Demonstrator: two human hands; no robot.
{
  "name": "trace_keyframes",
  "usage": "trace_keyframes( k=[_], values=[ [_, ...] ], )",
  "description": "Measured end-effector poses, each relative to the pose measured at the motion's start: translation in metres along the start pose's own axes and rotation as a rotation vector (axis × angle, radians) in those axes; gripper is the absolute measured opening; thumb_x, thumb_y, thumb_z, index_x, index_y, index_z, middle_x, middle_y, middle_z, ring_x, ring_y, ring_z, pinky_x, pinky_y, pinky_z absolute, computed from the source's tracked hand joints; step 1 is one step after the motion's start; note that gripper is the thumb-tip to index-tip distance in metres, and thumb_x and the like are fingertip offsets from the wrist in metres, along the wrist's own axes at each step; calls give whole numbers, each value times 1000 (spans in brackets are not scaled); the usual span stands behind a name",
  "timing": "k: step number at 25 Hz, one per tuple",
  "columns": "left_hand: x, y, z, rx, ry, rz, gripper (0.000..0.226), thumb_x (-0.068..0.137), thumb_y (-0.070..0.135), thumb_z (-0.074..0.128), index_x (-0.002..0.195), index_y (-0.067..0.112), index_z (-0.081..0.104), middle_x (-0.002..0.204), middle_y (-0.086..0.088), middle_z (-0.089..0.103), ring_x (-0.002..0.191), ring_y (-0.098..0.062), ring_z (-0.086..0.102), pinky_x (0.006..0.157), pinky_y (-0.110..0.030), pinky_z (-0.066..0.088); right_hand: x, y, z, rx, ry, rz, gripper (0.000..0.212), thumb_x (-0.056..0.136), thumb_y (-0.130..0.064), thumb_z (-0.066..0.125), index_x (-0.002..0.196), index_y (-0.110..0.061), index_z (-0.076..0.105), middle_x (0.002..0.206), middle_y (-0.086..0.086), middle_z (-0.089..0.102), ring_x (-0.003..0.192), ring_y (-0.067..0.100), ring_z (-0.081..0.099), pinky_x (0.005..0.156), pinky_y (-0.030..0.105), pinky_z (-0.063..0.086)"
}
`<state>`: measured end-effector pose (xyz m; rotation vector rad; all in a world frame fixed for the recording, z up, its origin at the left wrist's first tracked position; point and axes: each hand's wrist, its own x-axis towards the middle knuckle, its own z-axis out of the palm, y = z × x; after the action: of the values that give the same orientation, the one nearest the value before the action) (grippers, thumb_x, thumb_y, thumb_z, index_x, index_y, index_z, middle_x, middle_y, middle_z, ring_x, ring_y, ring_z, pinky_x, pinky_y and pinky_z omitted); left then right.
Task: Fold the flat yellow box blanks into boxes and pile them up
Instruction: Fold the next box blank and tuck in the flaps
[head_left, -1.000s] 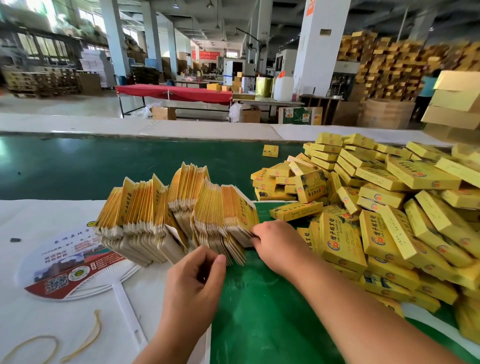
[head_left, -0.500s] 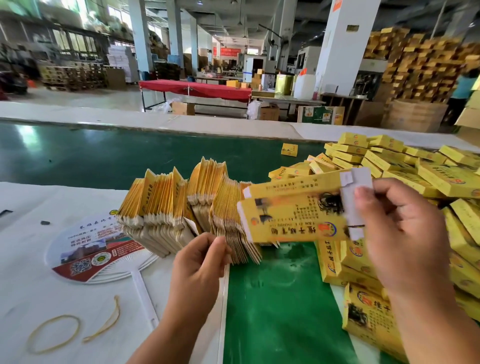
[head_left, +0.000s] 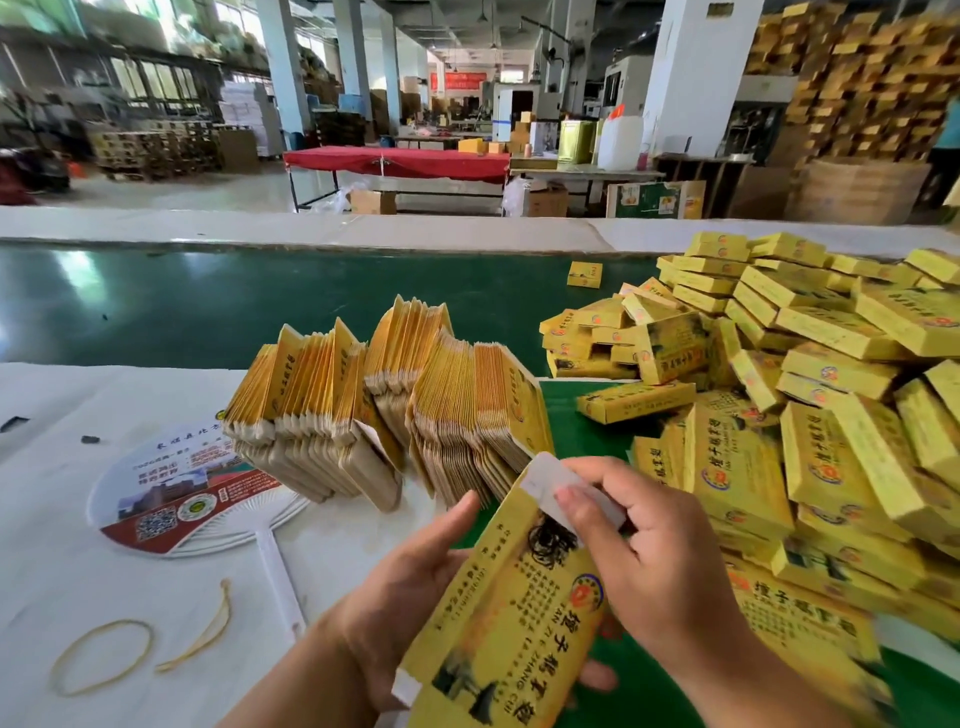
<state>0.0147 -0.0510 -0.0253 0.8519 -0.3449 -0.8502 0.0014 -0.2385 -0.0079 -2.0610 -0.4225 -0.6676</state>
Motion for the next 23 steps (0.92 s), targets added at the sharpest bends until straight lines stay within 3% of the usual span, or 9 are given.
trace_keyframes(
  k=[2,4,6,8,12,15,17,21,23],
  values=[
    [1,-2,3,18,26,17,61,102,47,29,140,2,47,138,-16,55,128,-27,53,114,-40,29,1,0,0,-26,18,-44,32,92,-27,61,119,-10,68,87,-22,61,73,-9,61,59,2,42],
    [4,-2,1,4,6,-68,62,97,52,42,140,9,50,137,-19,55,122,-33,54,112,-49,27,-2,-1,1,-129,2,-142,42,94,-34,57,130,-13,62,104,-13,61,96,-1,61,76,15,52],
    [2,-1,-4,-36,-23,-26,59,98,51,41,141,13,49,138,-18,55,124,-33,53,113,-50,25,-6,-1,3,-156,-88,-124,48,93,-48,52,136,-26,58,131,-5,54,119,8,54,90,33,55],
    [1,0,-4,-54,1,42,60,96,51,47,141,11,49,140,-19,54,127,-34,51,114,-50,26,-11,-2,3,-63,-217,-15,51,89,-62,50,136,-42,53,149,-17,36,133,3,42,91,34,56],
    [2,-5,-6,96,-33,10,67,81,55,67,135,16,56,146,-39,31,134,-59,26,113,-69,14,-13,-6,3,276,-291,173,33,78,-55,67,107,-40,59,147,-27,34,123,0,53,76,25,59],
    [5,2,-1,209,7,-40,61,74,57,74,123,20,68,132,-36,49,119,-47,47,109,-60,32,-12,-4,2,494,-372,314,24,81,-45,73,97,-29,66,141,-21,42,94,17,68,50,34,59],
    [7,4,-4,183,54,-54,64,60,55,85,110,17,75,110,-18,70,100,-32,66,93,-43,53,-9,-3,0,509,-425,320,20,86,-40,69,100,-26,72,136,-20,46,87,17,69,56,37,61],
    [1,-1,0,118,6,-77,64,75,50,77,121,6,65,109,-18,68,96,-30,65,93,-41,50,-5,2,-3,611,-425,425,31,84,-34,63,87,-4,71,140,-22,46,104,11,63,62,21,52],
    [-1,-2,2,124,46,5,66,71,50,80,119,7,68,109,-20,69,96,-31,66,92,-42,52,-6,-1,-2,638,-309,430,26,87,-38,68,86,-12,69,136,-20,51,105,9,64,65,25,55]
  ],
)
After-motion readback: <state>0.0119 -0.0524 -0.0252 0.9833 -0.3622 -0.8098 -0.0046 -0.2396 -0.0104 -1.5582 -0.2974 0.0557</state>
